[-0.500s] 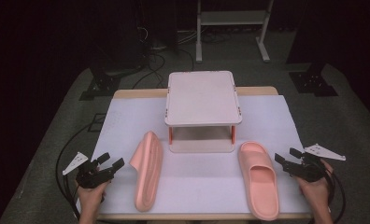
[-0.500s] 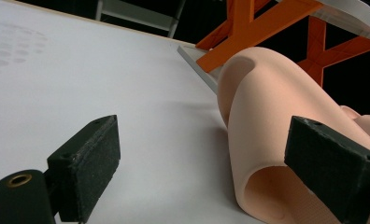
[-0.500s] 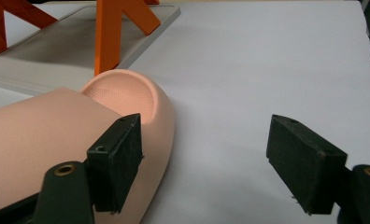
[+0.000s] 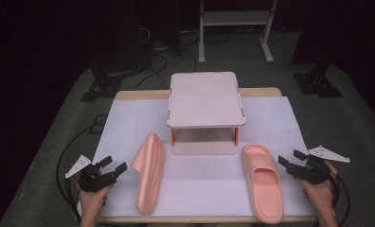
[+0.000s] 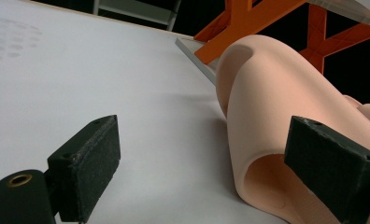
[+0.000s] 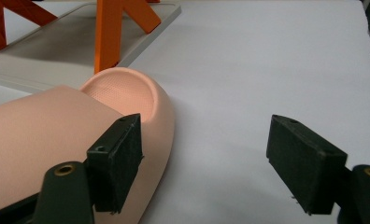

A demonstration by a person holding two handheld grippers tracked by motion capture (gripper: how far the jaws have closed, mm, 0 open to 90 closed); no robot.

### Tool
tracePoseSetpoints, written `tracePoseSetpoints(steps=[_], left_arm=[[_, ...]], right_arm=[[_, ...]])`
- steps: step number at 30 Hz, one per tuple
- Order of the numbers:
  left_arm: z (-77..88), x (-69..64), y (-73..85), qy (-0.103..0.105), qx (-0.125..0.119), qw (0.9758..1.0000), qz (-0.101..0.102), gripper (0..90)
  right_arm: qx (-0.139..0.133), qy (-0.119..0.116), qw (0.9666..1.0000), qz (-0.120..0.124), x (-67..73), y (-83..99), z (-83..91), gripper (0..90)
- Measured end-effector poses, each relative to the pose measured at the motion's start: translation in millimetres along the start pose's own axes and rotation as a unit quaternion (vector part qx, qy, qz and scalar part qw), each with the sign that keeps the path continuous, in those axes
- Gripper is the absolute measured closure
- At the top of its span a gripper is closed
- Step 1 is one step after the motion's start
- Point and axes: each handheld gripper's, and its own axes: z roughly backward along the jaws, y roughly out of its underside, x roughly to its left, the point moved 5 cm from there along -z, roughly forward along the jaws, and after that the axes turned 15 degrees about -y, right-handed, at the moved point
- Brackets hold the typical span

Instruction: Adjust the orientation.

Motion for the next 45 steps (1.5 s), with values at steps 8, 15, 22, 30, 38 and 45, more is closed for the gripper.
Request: tracePoseSetpoints(steps=[8, 15, 22, 30, 38, 45], left_arm=[[7.3, -4.9, 4.2, 0.001, -0.001, 1.0, 0.002, 10.5], [8.5, -7.5, 11.4, 0.0, 0.011, 0.9999, 0.001, 10.6], [4.8, -13.3, 15.6, 0.004, 0.026, 0.9997, -0.004, 10.5], [1.3, -16.9, 18.8, 0.002, 0.041, 0.9988, -0.026, 11.8], [-3.5, -22.6, 21.1, -0.011, 0.063, 0.9961, -0.06, 13.7], [-8.0, -27.1, 21.0, -0.012, 0.072, 0.9945, -0.075, 20.4]], right_arm=[[0.0, -0.003, 1.0, 0.004, 2.1, -0.1, 0.3, 26.4], [-0.002, -0.006, 1.0, 0.006, 3.0, 0.3, 1.2, 26.4], [-0.006, -0.005, 1.0, 0.003, 3.4, 2.3, 5.1, 26.4], [-0.006, -0.007, 1.0, 0.003, 3.1, 3.4, 6.0, 26.4], [-0.009, -0.008, 0.9999, 0.007, 4.1, 3.1, 6.2, 26.4], [-0.008, -0.011, 0.9999, 0.007, 5.1, 3.3, 5.5, 26.5]])
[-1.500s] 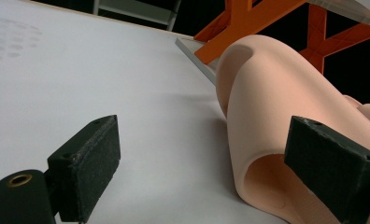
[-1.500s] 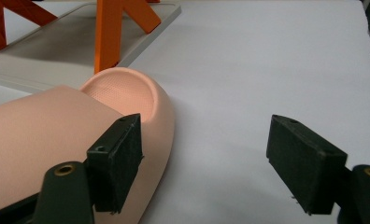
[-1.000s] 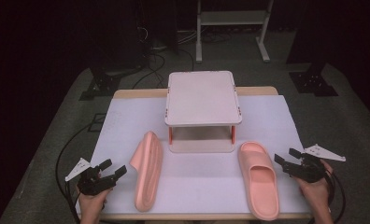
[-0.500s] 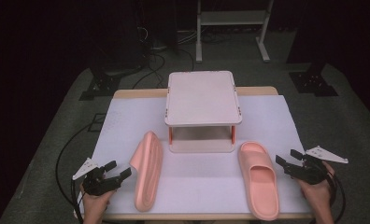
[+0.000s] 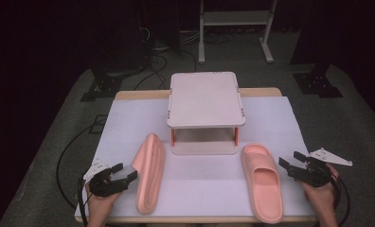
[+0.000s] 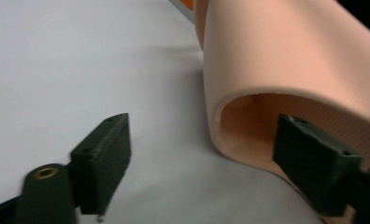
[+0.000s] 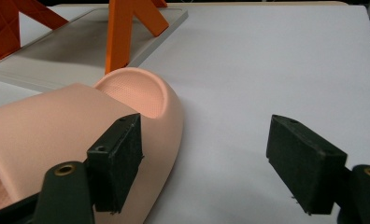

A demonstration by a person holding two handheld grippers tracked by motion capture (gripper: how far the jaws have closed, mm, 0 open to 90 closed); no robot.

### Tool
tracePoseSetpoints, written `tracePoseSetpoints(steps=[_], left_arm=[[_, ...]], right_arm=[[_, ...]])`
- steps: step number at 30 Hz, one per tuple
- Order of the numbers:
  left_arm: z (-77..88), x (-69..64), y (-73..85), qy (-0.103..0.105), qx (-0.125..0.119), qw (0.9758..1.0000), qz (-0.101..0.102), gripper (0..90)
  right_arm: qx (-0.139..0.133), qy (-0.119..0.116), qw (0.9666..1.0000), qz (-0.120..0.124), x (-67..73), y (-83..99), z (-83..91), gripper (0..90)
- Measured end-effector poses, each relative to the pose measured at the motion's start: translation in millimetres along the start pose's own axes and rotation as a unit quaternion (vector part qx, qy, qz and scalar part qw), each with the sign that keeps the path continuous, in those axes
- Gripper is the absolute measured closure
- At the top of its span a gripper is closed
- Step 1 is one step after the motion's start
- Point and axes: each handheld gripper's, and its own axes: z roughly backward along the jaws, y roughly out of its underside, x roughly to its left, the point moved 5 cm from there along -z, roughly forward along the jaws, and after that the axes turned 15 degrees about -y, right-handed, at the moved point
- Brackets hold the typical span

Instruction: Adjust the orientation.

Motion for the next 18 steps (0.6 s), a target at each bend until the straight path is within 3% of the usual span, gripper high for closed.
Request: tracePoseSetpoints(steps=[10, 18], left_arm=[[-11.5, -6.3, -4.3, 0.003, 0.014, 0.9999, -0.007, 25.4], [-18.7, -13.5, -8.4, 0.027, 0.023, 0.9994, -0.004, 35.5]], right_arm=[[-0.002, -0.002, 1.0, -0.001, 0.1, 0.2, 0.0, 26.6], [0.0, -0.005, 1.0, 0.0, 0.8, 0.9, -1.3, 26.6]])
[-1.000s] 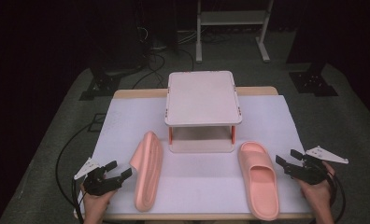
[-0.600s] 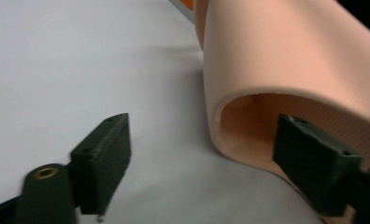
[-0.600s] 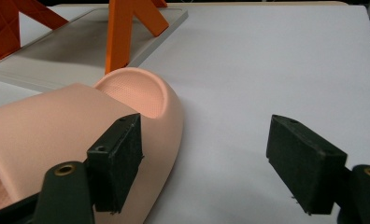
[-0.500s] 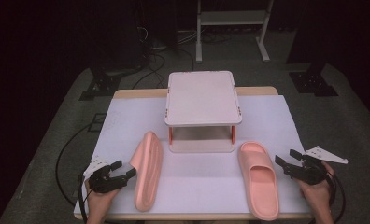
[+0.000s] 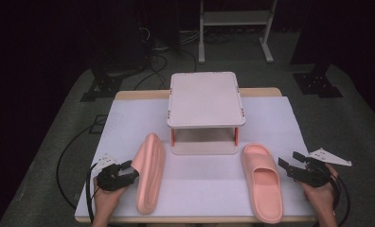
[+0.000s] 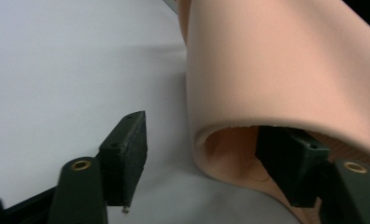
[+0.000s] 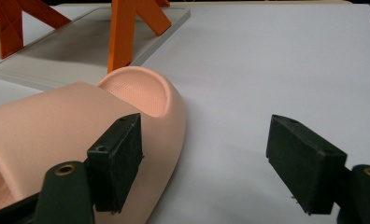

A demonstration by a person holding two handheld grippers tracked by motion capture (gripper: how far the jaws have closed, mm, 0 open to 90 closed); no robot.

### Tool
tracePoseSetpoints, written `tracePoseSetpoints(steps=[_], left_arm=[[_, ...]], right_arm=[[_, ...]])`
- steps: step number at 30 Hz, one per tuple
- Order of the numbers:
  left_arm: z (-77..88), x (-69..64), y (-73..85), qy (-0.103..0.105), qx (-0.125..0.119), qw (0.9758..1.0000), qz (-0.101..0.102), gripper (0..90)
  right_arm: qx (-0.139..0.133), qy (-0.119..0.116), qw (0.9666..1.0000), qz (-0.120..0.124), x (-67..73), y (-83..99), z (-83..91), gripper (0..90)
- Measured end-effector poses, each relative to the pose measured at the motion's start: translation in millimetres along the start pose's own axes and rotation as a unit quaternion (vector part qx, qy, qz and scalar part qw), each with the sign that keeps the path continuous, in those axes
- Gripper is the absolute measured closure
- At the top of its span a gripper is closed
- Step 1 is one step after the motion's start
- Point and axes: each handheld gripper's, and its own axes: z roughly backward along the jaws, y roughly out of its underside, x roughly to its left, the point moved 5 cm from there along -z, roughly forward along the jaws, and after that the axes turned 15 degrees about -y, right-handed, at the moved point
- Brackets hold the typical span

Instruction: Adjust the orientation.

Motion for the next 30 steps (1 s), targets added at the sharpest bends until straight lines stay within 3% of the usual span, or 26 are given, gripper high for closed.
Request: tracePoseSetpoints(steps=[1, 4, 11, 30], left_arm=[[-0.7, -1.3, -0.8, 0.006, 0.0, 0.9999, 0.009, 37.0], [-2.2, -4.4, -2.9, 0.006, 0.0, 1.0, -0.001, 39.6], [-2.2, -9.3, -5.0, 0.014, -0.005, 0.9999, 0.006, 40.8], [-2.8, -23.1, -11.6, 0.027, -0.019, 0.9994, -0.006, 41.3]], right_arm=[[0.0, 0.0, 1.0, -0.001, -0.1, 0.1, 0.2, 26.6], [0.0, 0.001, 1.0, -0.002, -0.9, 0.6, 0.4, 26.6], [0.001, 0.0, 1.0, -0.001, -0.8, 1.0, 0.0, 26.6], [-0.002, 0.0, 1.0, -0.002, -1.4, 1.2, 0.2, 26.8]])
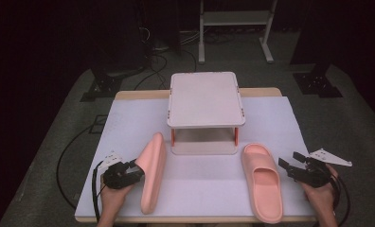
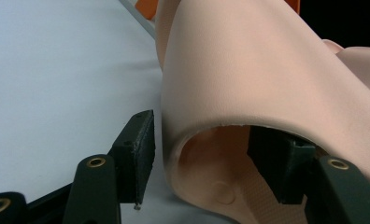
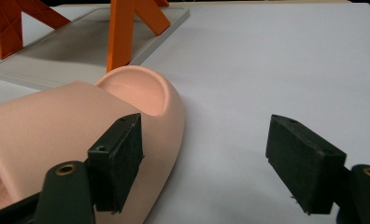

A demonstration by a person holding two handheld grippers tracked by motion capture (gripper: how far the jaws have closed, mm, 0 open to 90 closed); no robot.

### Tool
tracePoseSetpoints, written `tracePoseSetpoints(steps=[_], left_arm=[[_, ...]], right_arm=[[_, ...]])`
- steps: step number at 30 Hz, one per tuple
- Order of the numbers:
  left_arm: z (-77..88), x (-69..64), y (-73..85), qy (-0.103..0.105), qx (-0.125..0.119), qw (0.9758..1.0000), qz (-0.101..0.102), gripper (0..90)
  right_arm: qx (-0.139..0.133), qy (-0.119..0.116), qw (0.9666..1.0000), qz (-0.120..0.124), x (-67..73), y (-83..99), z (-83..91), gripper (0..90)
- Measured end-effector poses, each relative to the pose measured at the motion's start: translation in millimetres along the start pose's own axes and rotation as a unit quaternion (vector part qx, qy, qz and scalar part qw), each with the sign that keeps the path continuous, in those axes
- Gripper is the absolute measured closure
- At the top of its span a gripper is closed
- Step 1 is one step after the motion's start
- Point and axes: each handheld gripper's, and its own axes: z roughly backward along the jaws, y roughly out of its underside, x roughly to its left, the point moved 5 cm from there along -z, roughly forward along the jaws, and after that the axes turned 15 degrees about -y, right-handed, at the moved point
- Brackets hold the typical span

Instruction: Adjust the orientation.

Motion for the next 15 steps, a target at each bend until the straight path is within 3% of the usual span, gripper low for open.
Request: tracePoseSetpoints(steps=[15], left_arm=[[-0.9, -10.3, -4.7, 0.006, -0.013, 0.9999, -0.002, 44.3]], right_arm=[[-0.001, -0.002, 1.0, -0.001, 0.5, 0.1, 0.6, 26.8]])
